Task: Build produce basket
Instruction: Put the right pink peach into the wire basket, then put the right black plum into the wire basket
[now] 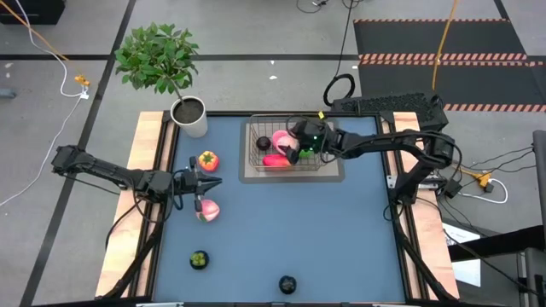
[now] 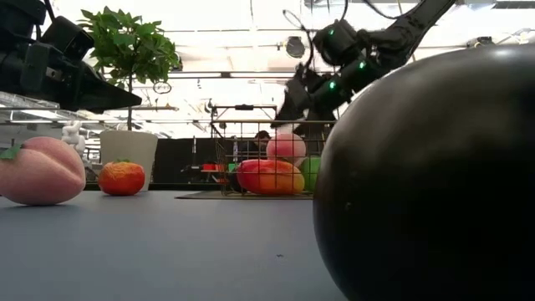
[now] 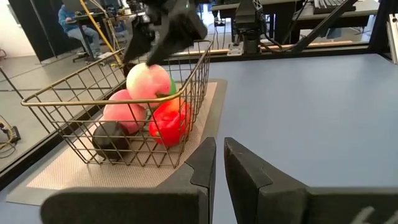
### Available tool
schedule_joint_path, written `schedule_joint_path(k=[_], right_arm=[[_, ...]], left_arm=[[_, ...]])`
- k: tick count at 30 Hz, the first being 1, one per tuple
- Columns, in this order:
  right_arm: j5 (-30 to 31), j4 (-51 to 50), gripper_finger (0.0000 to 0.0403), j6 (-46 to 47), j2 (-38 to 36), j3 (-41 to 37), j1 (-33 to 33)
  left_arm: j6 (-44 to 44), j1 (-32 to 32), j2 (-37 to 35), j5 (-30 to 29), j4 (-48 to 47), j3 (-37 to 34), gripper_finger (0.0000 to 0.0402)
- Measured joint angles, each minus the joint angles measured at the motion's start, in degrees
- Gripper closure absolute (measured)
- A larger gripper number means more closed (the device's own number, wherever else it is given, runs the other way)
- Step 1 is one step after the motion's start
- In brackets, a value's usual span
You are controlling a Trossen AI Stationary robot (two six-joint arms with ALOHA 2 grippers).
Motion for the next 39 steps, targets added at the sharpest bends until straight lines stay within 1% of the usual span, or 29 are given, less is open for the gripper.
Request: schedule_joint_path(k=[6, 8, 10, 12, 14, 17, 19, 23, 25, 27, 30, 34, 36, 39], right_arm=[[-0.4, 0.1, 0.0010, 2.1, -6.7, 0.0, 0.0], [-2.7, 0.6, 0.0010, 3.5, -9.0, 0.1, 0.6], [-6.6, 0.9, 0.0009, 4.8, -10.8, 0.1, 1.9], [-10.4, 0.9, 0.0010, 6.4, -12.2, 0.1, 4.3], [-12.1, -0.2, 0.0009, 8.2, -13.2, 0.1, 8.1], [-10.8, -3.3, 0.0009, 8.9, -13.5, 0.1, 16.3], [-5.7, -5.3, 0.0009, 8.1, -13.4, 0.1, 22.8], [8.6, -5.6, 0.0009, 4.3, -12.2, 0.1, 35.1], [12.2, -5.3, 0.0009, 4.0, -11.3, 0.2, 39.6], [12.1, -5.2, 0.0009, 6.1, -10.5, 0.3, 42.8], [11.8, -5.2, 0.0009, 9.9, -8.1, 1.2, 45.7], [7.8, -5.4, 0.0010, 14.2, -3.6, 2.4, 47.8], [5.7, -5.3, 0.0010, 15.0, -1.0, 3.1, 48.5], [4.3, -4.0, 0.0010, 14.9, 3.6, 4.0, 49.9]], left_arm=[[0.0, 0.0, 0.0, 0.0, -0.1, 0.0, 0.0364], [0.0, 0.0, 0.0, 0.0, -0.1, 0.0, 0.0364], [0.0, 0.0, 0.0, 0.0, -0.1, 0.0, 0.0364], [0.0, 0.0, 0.0, 0.0, -0.1, 0.0, 0.0364], [0.0, 0.0, 0.0, 0.0, -0.2, 0.0, 0.0364], [0.0, 0.0, 0.0, 0.0, -0.2, 0.0, 0.0364], [0.0, 0.0, 0.0, 0.0, -0.2, 0.0, 0.0364], [0.0, 0.0, 0.0, 0.0, -0.2, 0.0, 0.0364], [0.0, 0.0, 0.0, 0.0, -0.2, 0.0, 0.0364], [0.0, 0.0, 0.0, 0.0, -0.2, 0.0, 0.0364], [0.0, 0.0, 0.0, 0.0, -0.2, 0.0, 0.0364], [0.0, 0.0, 0.0, 0.0, -0.2, 0.0, 0.0364], [0.0, 0.0, 0.0, 0.0, -0.2, 0.0, 0.0364], [0.0, 0.0, 0.0, 0.0, -0.2, 0.0, 0.0364]])
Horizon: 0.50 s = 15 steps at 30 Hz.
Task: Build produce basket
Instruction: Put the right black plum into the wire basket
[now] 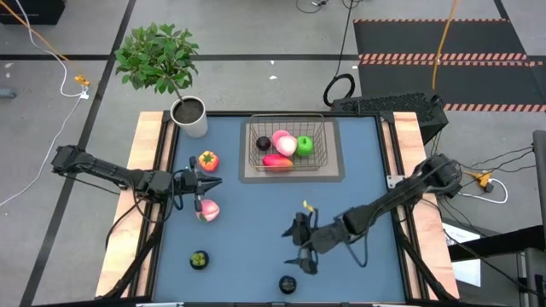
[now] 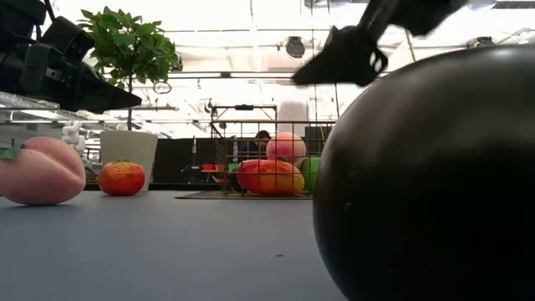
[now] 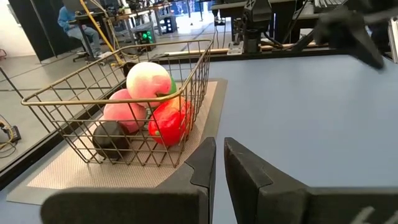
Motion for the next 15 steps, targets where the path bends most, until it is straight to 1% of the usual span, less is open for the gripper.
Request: schedule_joint_path(k=[5, 10, 15], right_arm=[[-5.9, 7.4, 0.0010, 0.2, 7.4, 2.0, 2.1], [-6.2, 7.4, 0.0010, -0.2, 11.7, 4.7, 4.9], [-6.1, 10.9, 0.0010, -0.1, 14.4, 5.3, 7.5]], left_arm=[[0.0, 0.0, 0.0, 0.0, 0.0, 0.0, 0.0364], [0.0, 0.0, 0.0, 0.0, 0.0, 0.0, 0.0364], [0.0, 0.0, 0.0, 0.0, 0.1, 0.0, 0.0364]])
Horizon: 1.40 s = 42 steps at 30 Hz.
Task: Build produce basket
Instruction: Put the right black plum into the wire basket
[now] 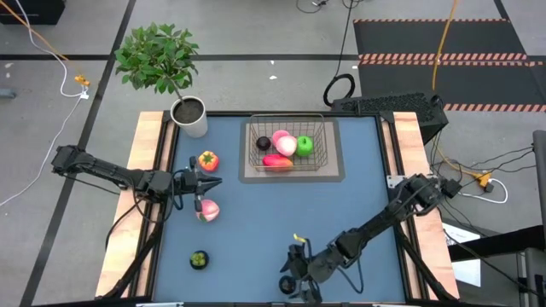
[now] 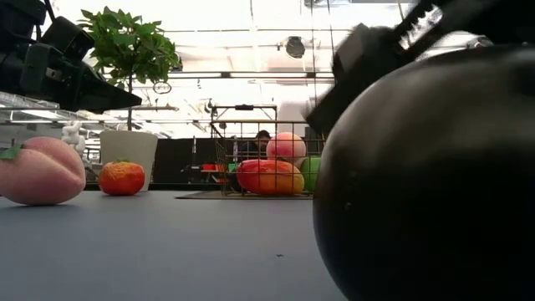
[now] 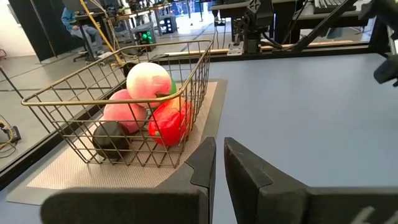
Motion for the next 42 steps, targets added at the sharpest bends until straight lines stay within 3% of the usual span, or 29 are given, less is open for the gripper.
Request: schedule_joint_path(k=[11, 18, 25, 33, 36, 42], right_arm=[[7.8, -0.2, 0.0010, -1.2, 2.7, -0.1, 3.1], [7.4, -1.0, 0.0039, -2.5, 2.6, -0.1, 3.0], [4.5, -0.5, 0.0093, -2.7, 2.6, -0.1, 1.0], [0.1, -0.4, 0.0186, 0.7, 2.6, -0.1, -0.9], [-0.3, -1.0, 0.0193, 0.6, 1.8, -0.1, -1.5], [-8.4, -2.5, 0.0184, -1.8, -4.9, 0.4, -6.1]], left_arm=[[0.0, 0.0, 0.0, 0.0, 0.0, 0.0, 0.0364], [0.0, 0.0, 0.0, 0.0, -0.1, 0.0, 0.0364], [0.0, 0.0, 0.0, 0.0, -0.1, 0.0, 0.0364], [0.0, 0.0, 0.0, 0.0, -0.1, 0.0, 0.0364], [0.0, 0.0, 0.0, 0.0, -0.1, 0.0, 0.0364], [0.0, 0.0, 0.0, 0.0, -0.1, 0.0, 0.0364]])
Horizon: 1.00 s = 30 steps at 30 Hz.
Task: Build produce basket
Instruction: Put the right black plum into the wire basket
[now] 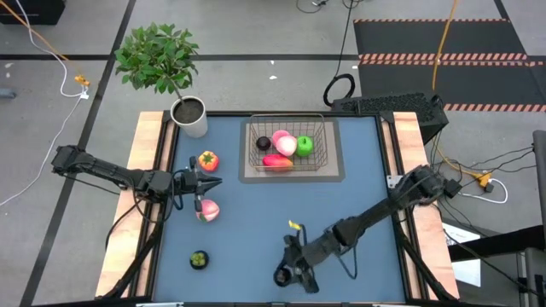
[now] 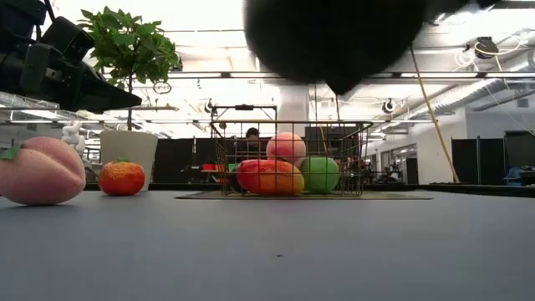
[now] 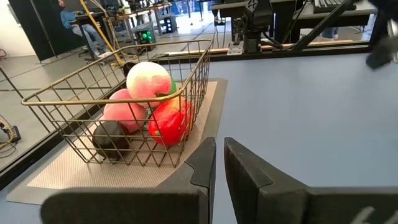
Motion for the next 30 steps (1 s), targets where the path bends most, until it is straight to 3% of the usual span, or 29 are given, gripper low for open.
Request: schedule_joint_path(k=[4, 11, 15, 20, 23, 30], right_arm=[[-0.1, -8.0, 0.0187, -9.0, -7.0, 2.6, -5.5], [11.0, -20.1, 0.0186, -24.1, -12.6, 10.3, -20.8], [5.4, -28.5, 0.0185, -26.1, -6.9, 17.9, -35.4], [4.2, -38.8, 0.0185, -31.5, 3.5, 32.6, -48.3], [3.9, -42.8, 0.0184, -33.0, 8.0, 37.7, -52.0], [-2.3, -50.1, 0.0183, -34.3, 13.5, 37.8, -53.7]], left_arm=[[0.0, 0.0, 0.0, 0.0, 0.0, 0.0, 0.0364], [0.0, 0.0, 0.0, 0.0, 0.0, 0.0, 0.0364], [0.0, 0.0, 0.0, 0.0, 0.1, 0.0, 0.0364], [0.0, 0.0, 0.0, 0.0, 0.0, 0.0, 0.0364], [0.0, 0.0, 0.0, 0.0, 0.0, 0.0, 0.0364], [0.0, 0.0, 0.0, 0.0, 0.0, 0.0, 0.0364]])
